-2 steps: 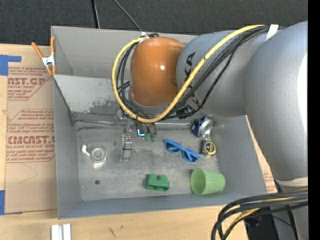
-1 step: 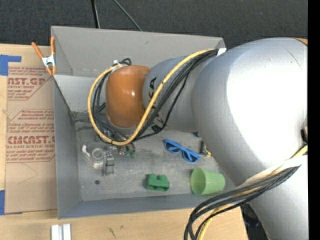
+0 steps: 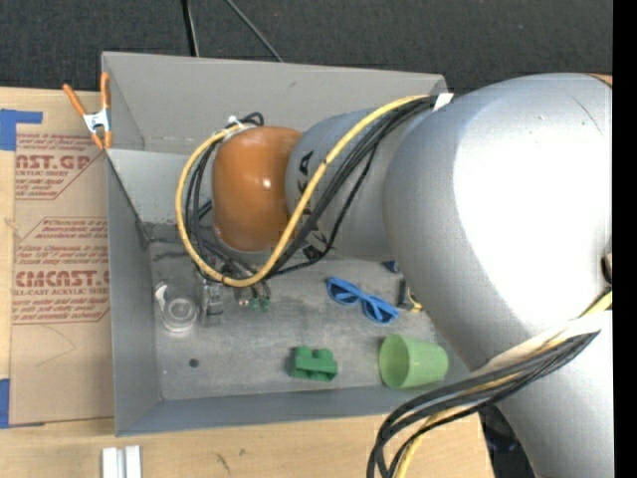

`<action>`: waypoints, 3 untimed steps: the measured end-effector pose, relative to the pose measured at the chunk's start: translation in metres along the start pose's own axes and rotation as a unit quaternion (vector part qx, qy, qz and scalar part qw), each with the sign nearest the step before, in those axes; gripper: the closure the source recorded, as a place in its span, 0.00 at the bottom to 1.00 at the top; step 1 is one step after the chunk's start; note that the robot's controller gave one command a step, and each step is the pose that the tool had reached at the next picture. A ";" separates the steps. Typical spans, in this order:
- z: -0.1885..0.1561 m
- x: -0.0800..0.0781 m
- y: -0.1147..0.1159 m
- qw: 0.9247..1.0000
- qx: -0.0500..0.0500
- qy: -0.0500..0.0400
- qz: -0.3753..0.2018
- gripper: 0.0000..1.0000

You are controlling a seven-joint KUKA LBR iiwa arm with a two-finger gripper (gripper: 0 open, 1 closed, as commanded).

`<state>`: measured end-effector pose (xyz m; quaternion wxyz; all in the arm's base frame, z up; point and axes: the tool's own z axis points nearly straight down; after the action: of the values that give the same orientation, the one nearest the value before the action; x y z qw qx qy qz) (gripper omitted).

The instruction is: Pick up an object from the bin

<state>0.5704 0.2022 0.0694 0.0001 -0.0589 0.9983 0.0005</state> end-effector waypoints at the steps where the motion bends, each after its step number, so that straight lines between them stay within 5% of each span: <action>1: -0.027 0.097 -0.042 0.994 0.001 0.002 -0.107 1.00; 2: -0.022 0.092 -0.126 1.000 0.001 0.001 0.003 1.00; 3: -0.048 0.101 -0.144 0.992 0.000 0.000 0.129 1.00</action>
Offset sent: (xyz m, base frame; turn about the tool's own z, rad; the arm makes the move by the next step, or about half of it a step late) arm -0.0903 -0.0526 0.0273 -0.2142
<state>0.4870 0.0472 0.1173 0.0006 0.0702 0.9975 0.0001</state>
